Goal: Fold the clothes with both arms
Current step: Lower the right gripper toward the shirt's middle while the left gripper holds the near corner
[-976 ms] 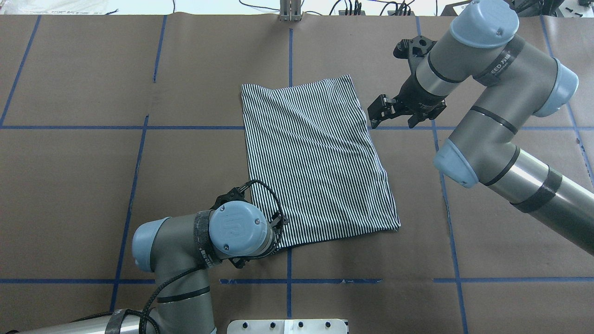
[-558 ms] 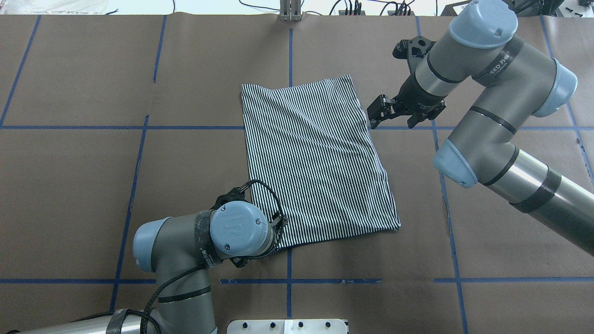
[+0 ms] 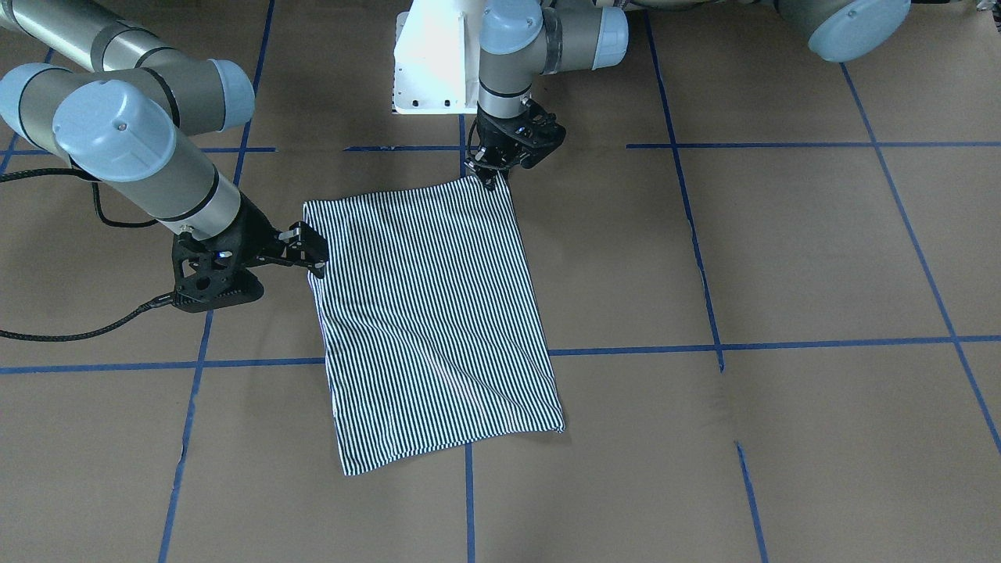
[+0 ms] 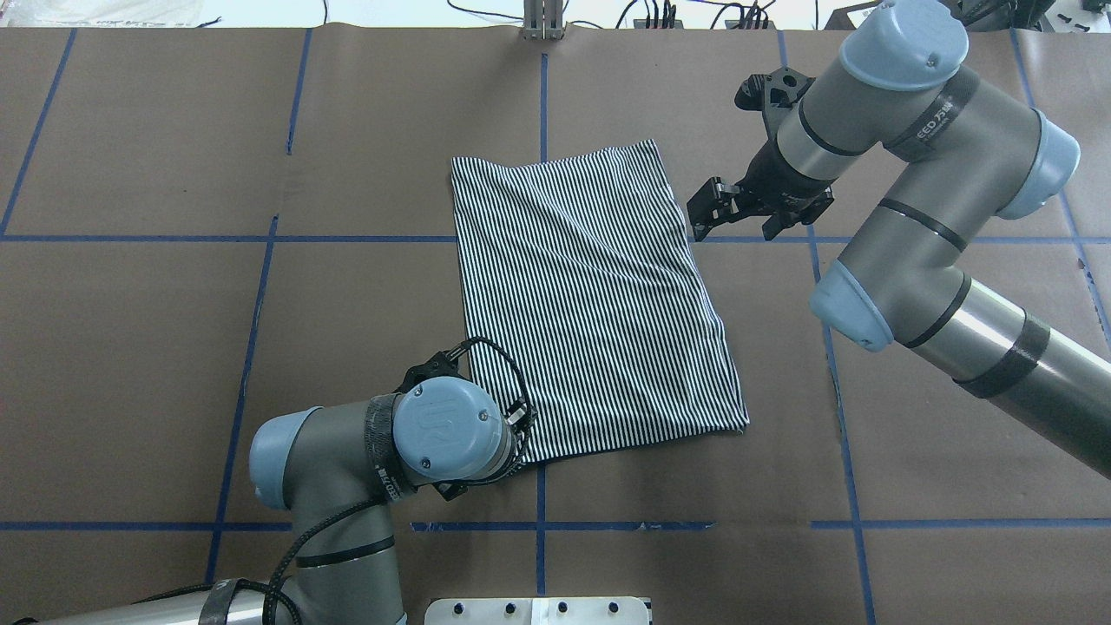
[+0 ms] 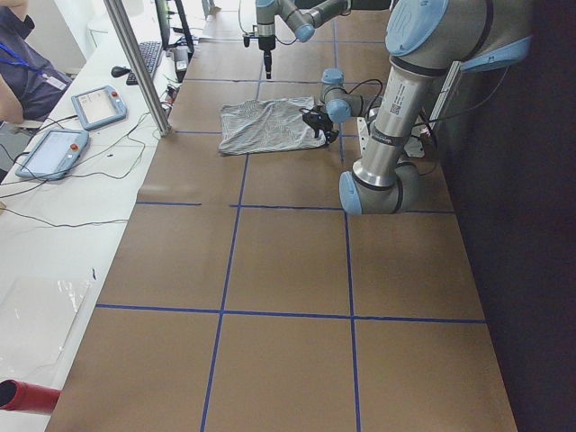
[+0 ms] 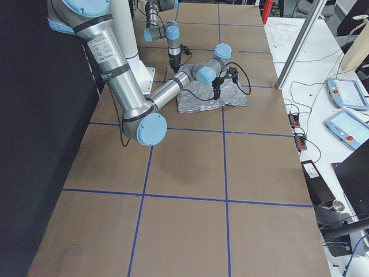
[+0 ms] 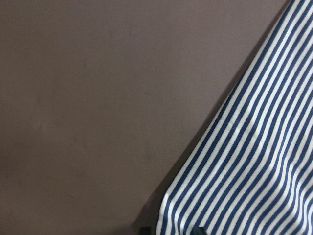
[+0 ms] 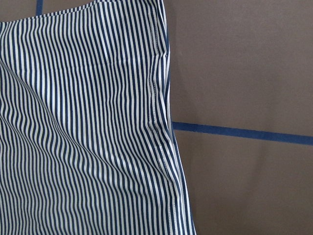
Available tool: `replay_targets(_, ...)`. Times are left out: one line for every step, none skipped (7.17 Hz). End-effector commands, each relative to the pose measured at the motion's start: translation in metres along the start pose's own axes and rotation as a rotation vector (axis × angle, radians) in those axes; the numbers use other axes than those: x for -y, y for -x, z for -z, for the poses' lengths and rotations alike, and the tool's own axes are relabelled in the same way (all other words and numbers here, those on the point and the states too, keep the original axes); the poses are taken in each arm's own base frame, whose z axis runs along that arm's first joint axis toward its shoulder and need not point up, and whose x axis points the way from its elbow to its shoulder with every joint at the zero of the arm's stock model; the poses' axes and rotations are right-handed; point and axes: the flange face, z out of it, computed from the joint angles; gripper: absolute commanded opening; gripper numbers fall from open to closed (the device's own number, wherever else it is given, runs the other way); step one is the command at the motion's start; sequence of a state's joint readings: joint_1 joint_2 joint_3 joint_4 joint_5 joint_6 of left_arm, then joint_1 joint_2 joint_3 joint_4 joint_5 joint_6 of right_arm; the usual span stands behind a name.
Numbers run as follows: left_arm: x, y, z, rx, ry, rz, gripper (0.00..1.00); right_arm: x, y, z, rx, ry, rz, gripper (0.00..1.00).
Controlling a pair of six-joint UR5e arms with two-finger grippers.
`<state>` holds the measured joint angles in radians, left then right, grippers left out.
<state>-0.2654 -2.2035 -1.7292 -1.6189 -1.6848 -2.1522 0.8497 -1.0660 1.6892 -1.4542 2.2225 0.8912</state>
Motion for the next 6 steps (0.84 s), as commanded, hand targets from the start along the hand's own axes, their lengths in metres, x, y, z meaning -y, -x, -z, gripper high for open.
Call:
replay_targets(0.0, 0.001, 0.001, -0.002, 0.002, -0.019, 0.0, 0.0, 0.0, 0.0, -0.001, 0.001, -0.004, 1.0)
replay_targets(0.001, 0.001, 0.008, -0.011, 0.009, -0.022, 0.0, 0.0, 0.001, 0.001, 0.002, -0.001, -0.026, 1.0)
replay_targets(0.001, 0.004, 0.022, -0.019, 0.012, -0.046, 0.0, -0.004, 0.005, -0.002, 0.003, 0.005, -0.102, 1.0)
replay_targets(0.002, 0.006, 0.034, -0.014, 0.005, -0.123, 0.0, -0.016, 0.013, -0.01, 0.004, 0.013, -0.161, 1.0)
replay_targets(0.004, 0.008, 0.034, -0.012, 0.001, -0.145, 0.0, -0.038, 0.031, -0.024, 0.002, 0.034, -0.292, 1.0)
replay_targets(0.007, 0.009, 0.034, 0.0, -0.009, -0.143, 0.0, -0.065, 0.055, -0.048, -0.021, 0.032, -0.406, 1.0)
